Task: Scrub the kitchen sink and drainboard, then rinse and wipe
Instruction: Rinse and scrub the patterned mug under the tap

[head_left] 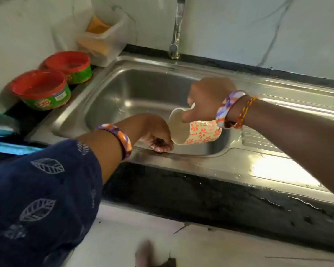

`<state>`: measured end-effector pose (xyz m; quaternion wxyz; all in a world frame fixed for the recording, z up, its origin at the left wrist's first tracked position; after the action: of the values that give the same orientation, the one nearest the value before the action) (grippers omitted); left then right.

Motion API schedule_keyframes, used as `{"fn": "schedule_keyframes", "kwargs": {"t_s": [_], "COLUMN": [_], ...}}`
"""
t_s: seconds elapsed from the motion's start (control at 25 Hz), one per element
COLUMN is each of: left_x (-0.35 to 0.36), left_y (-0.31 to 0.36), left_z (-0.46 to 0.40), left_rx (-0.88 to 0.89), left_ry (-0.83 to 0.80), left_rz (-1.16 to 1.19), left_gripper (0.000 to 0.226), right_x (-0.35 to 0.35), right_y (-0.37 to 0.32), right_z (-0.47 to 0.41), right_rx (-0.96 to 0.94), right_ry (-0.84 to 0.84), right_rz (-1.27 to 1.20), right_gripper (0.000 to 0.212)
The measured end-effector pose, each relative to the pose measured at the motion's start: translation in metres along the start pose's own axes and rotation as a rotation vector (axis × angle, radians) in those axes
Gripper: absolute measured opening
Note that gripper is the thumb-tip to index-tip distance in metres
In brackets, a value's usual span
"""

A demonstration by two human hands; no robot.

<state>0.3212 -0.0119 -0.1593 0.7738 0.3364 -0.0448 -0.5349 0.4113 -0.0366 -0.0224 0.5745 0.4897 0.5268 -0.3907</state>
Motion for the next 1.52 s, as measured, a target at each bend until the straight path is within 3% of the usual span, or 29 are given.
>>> {"fn": "schedule_keyframes", "kwargs": {"t_s": [0.16,0.44,0.84,1.0,1.12,1.24,1.32,1.52], "left_x": [0.047,0.042,0.012,-0.002,-0.002,-0.007,-0.023,-0.108], "left_y": [0.063,0.163,0.186,0.191,0.179,0.148,0.126,0.057], "left_z": [-0.003,0.041,0.113,0.147,0.17,0.177,0.182,0.177], "left_rx": [0.11,0.371,0.464,0.53,0.561,0.587,0.626,0.624], "left_ry": [-0.029,0.205,0.337,0.405,0.4,0.365,0.442,0.766], "left_rz": [0.162,0.139,-0.024,-0.134,-0.249,-0.298,-0.245,-0.176], "left_gripper": [0.027,0.027,0.025,0.025,0.003,0.038,0.043,0.037], "right_x": [-0.016,-0.056,-0.109,-0.128,-0.152,-0.153,-0.132,-0.073], "right_y": [0.037,0.079,0.063,0.051,0.04,0.05,0.049,-0.008], "right_z": [0.041,0.059,0.063,0.069,0.079,0.079,0.061,-0.026], "right_rx": [0.088,0.204,0.158,0.246,0.309,0.55,0.646,0.567], "right_ry": [0.035,0.182,0.411,0.486,0.554,0.622,0.588,0.425], "right_rz": [0.25,0.67,0.61,0.607,0.37,-0.097,-0.418,-0.962], "right_gripper": [0.05,0.027,0.031,0.033,0.035,0.039,0.04,0.038]}}
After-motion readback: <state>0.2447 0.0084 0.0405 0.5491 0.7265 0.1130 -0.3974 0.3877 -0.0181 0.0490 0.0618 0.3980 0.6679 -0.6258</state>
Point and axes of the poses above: each hand's wrist, its own z-axis away from the middle knuckle, its own x-axis out of the palm, y = z × x, the point moved 6 cm from there along -z, towards the middle knuckle, and after that the axes turned 1 degree about x, right-handed, at the moved point
